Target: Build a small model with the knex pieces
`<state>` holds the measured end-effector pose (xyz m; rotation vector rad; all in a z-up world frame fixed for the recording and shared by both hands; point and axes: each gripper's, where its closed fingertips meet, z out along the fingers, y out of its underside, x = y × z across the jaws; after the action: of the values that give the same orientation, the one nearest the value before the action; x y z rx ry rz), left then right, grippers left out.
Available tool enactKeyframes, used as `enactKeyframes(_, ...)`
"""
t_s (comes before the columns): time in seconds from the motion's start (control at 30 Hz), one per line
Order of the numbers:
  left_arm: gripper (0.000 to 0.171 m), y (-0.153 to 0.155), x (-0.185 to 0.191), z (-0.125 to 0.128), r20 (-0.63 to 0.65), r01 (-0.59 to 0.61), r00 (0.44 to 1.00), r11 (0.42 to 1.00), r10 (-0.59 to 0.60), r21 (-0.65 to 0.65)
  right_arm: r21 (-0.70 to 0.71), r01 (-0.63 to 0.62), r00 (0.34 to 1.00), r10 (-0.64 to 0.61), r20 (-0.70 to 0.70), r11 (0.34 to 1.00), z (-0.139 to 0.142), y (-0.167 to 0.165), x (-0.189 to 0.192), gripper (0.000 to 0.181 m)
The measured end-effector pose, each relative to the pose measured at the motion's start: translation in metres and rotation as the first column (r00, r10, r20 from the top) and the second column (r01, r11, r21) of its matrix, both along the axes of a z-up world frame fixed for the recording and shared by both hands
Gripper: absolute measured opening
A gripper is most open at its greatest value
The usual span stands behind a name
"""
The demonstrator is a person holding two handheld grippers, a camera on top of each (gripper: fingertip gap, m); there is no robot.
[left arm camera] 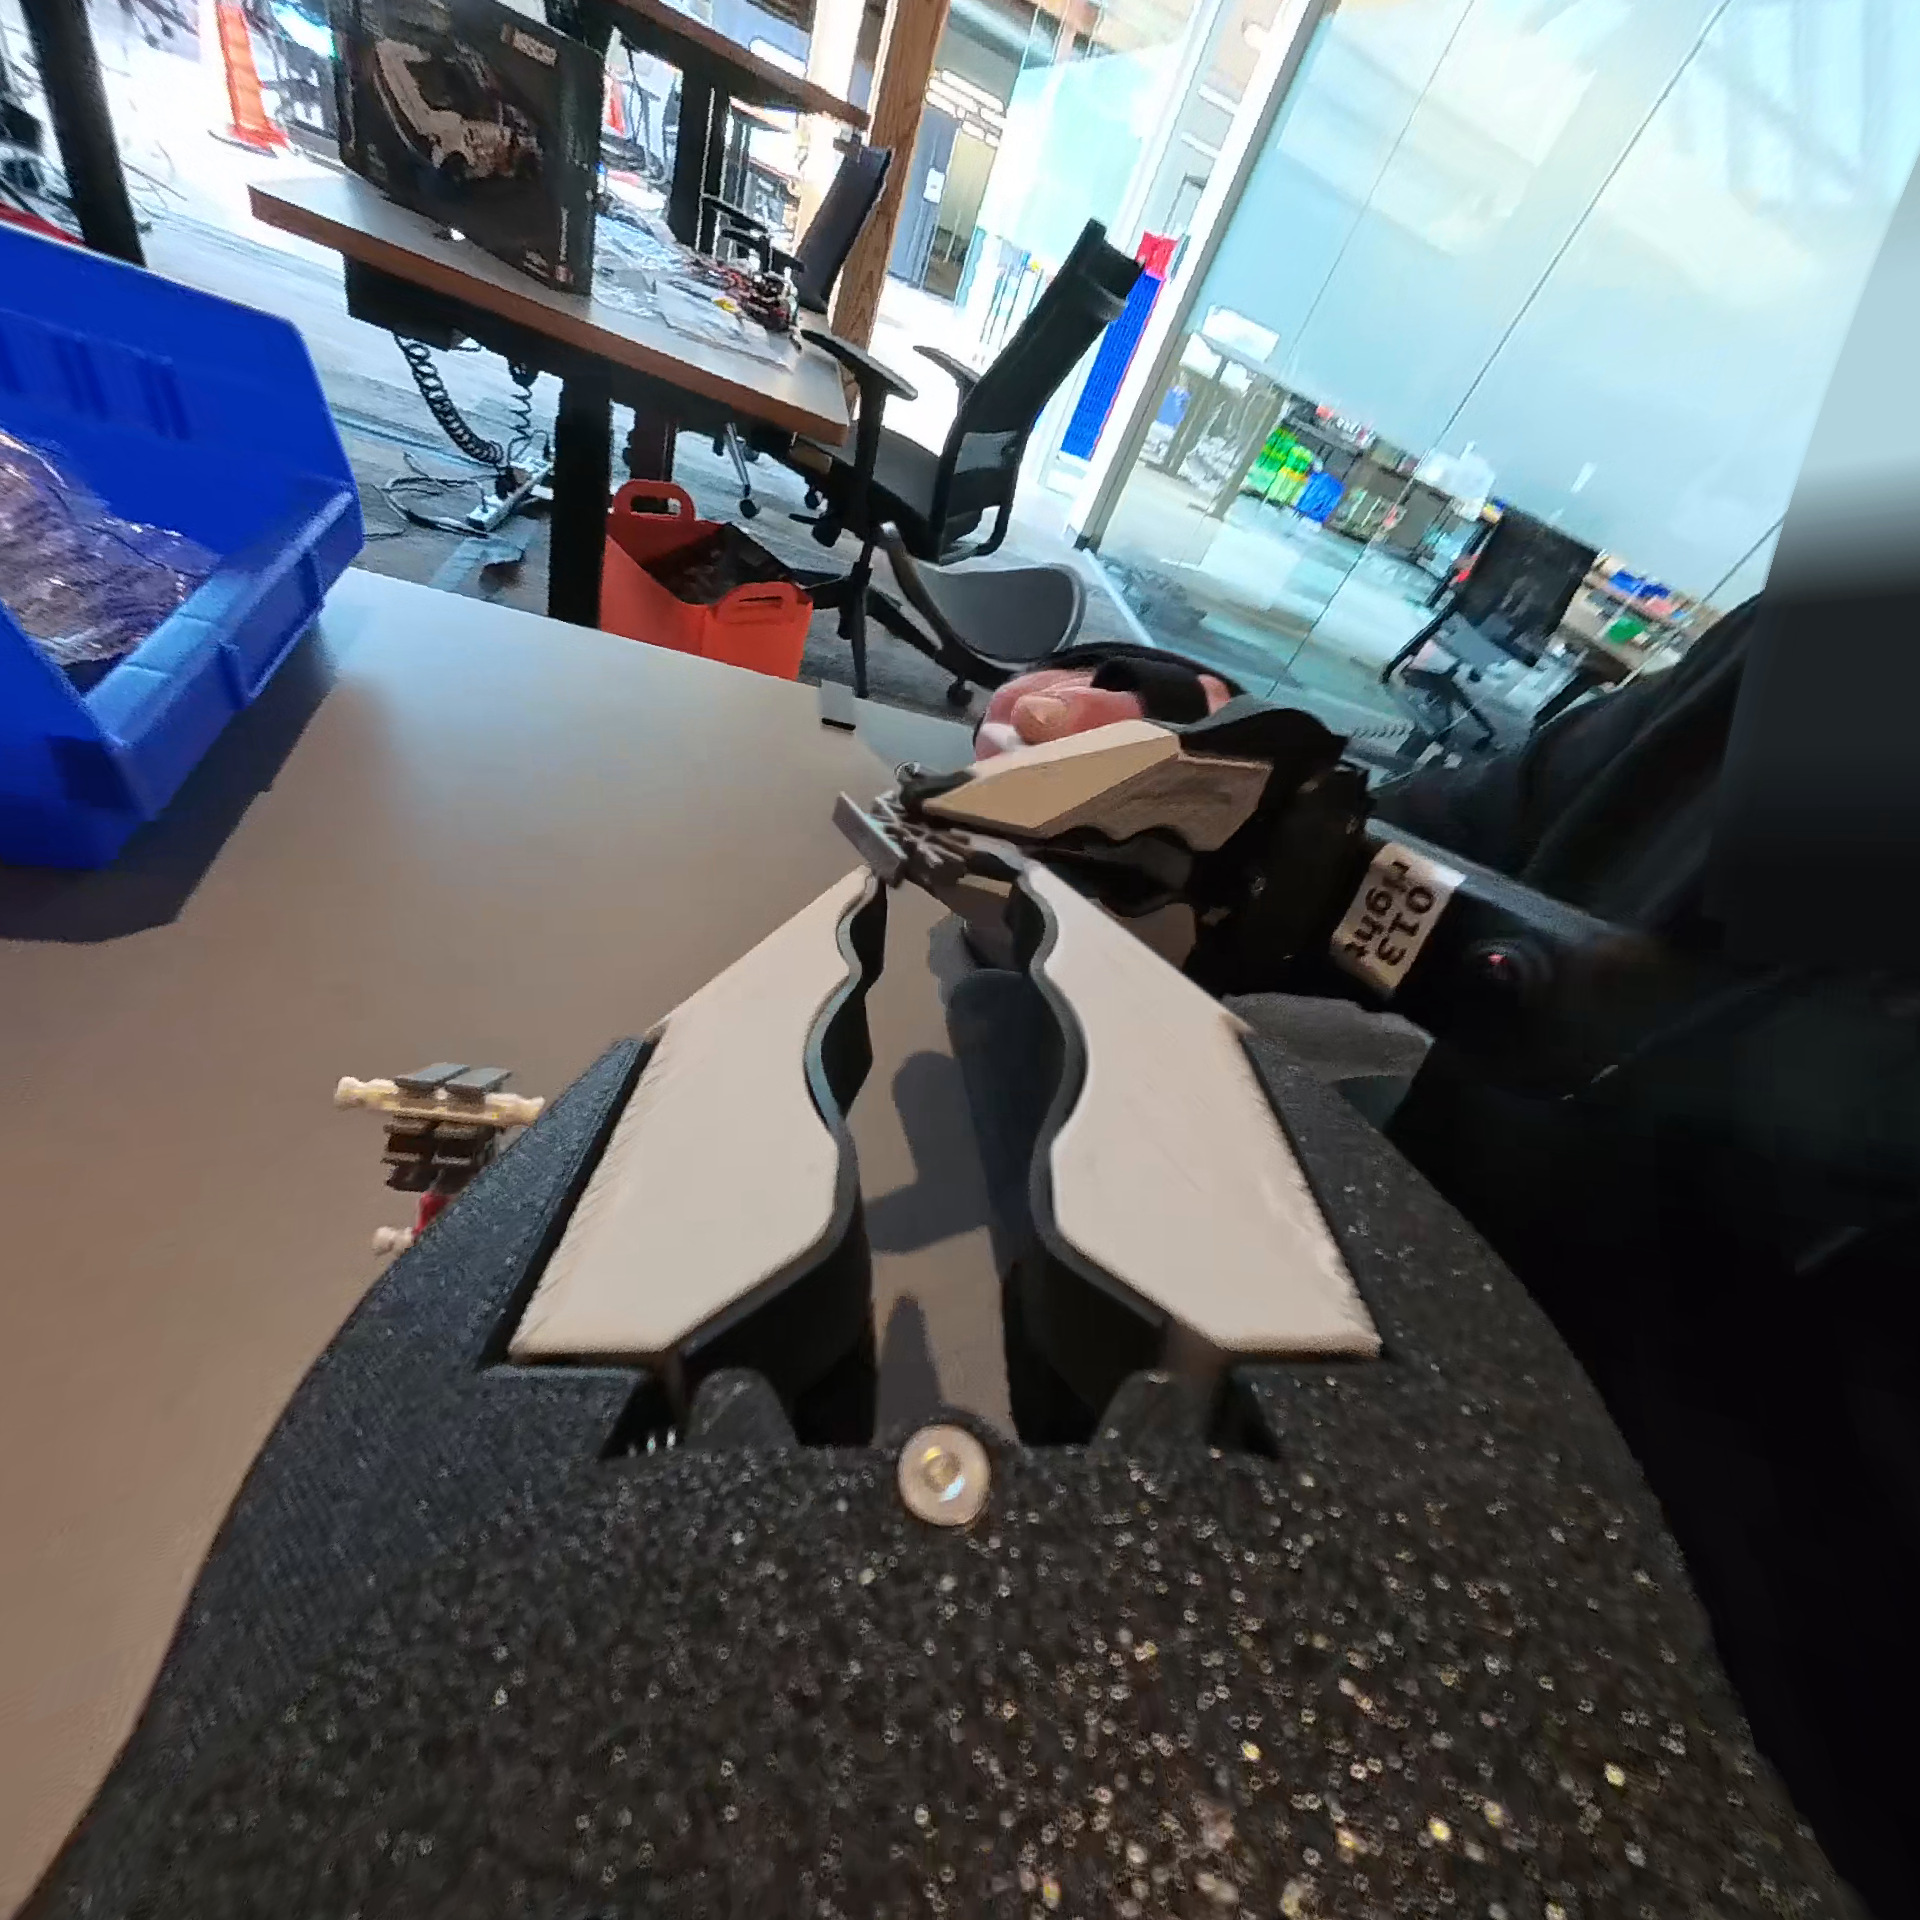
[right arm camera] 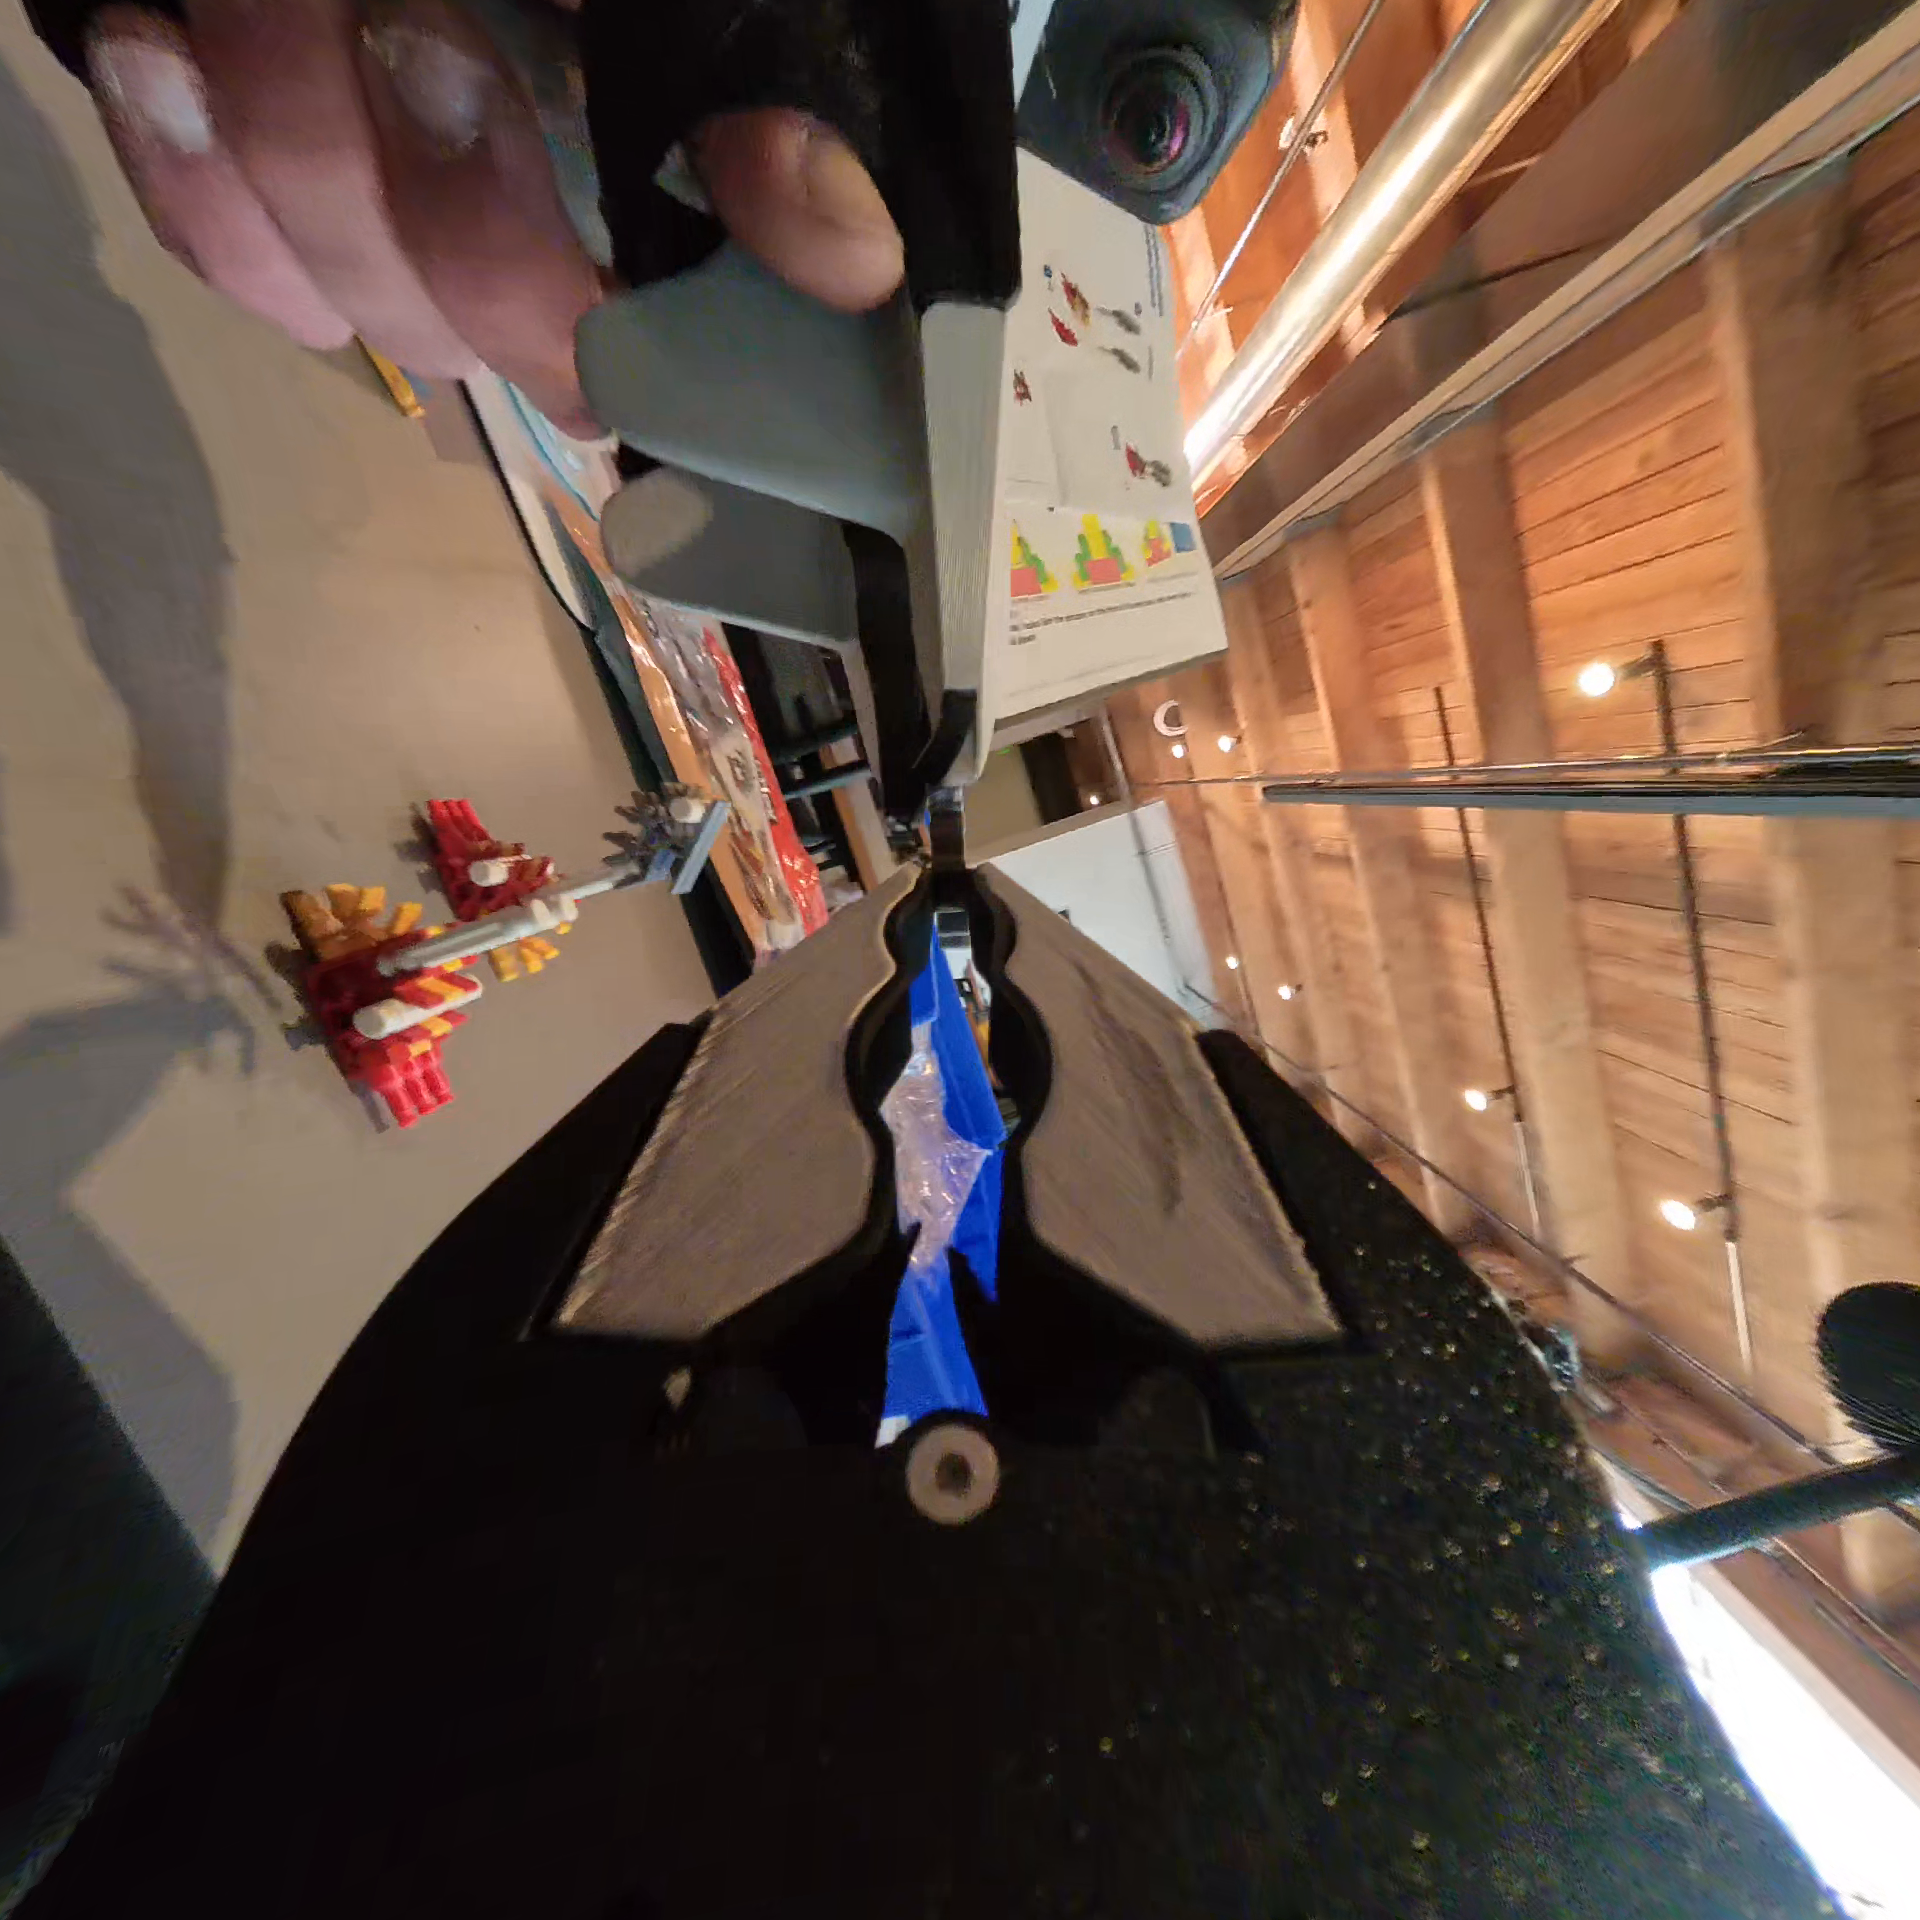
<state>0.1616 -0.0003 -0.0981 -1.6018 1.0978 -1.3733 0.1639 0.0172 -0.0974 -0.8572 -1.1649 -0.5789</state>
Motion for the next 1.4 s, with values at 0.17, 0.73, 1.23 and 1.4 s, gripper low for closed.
enactKeyframes(0.17, 0.012, 0.006, 0.003, 0.002, 0.051, -0.027, 0.998, 0.997, 0.030, -0.072, 0.059, -0.001, 1.000, 0.000, 0.022, 0.998, 0.002, 0.002, 0.005, 0.005)
enactKeyframes(0.73, 0.008, 0.006, 0.004, -0.011, 0.081, -0.062, 0.993, 0.976, 0.081, -0.210, 0.073, -0.027, 0.995, 0.020, 0.100, 0.997, -0.015, -0.006, 0.001, 0.005)
enactKeyframes(1.23, 0.025, 0.000, 0.010, -0.029, 0.028, -0.038, 0.998, 0.945, 0.049, -0.324, 0.062, -0.041, 0.989, 0.032, 0.146, 0.997, -0.030, -0.016, 0.004, 0.005)
enactKeyframes(1.4, 0.020, -0.004, 0.013, -0.032, -0.007, -0.034, 0.999, 0.946, 0.034, -0.323, 0.066, -0.064, 0.981, 0.051, 0.185, 0.996, -0.037, -0.020, -0.001, 0.005)
